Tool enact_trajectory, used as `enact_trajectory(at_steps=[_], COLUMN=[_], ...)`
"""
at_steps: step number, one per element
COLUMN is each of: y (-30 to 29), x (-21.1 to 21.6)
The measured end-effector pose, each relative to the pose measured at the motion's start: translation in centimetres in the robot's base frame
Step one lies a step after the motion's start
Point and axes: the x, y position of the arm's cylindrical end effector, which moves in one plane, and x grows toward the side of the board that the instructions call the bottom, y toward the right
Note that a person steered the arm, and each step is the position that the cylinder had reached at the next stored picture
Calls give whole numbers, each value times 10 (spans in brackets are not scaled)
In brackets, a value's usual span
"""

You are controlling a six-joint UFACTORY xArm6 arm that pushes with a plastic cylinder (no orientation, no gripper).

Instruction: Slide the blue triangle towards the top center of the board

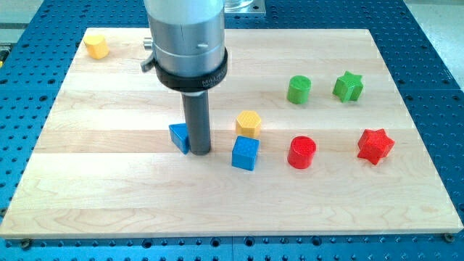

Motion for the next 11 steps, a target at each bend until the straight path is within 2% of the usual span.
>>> enact_trajectory(at_steps=[2, 3, 4, 5, 6, 7, 8, 9, 10, 11], y=[-45, -51, -33, -25, 8, 35, 3, -41, -2, 42], x=[41, -13, -62, -39, -47, -78, -118, -111, -149, -155])
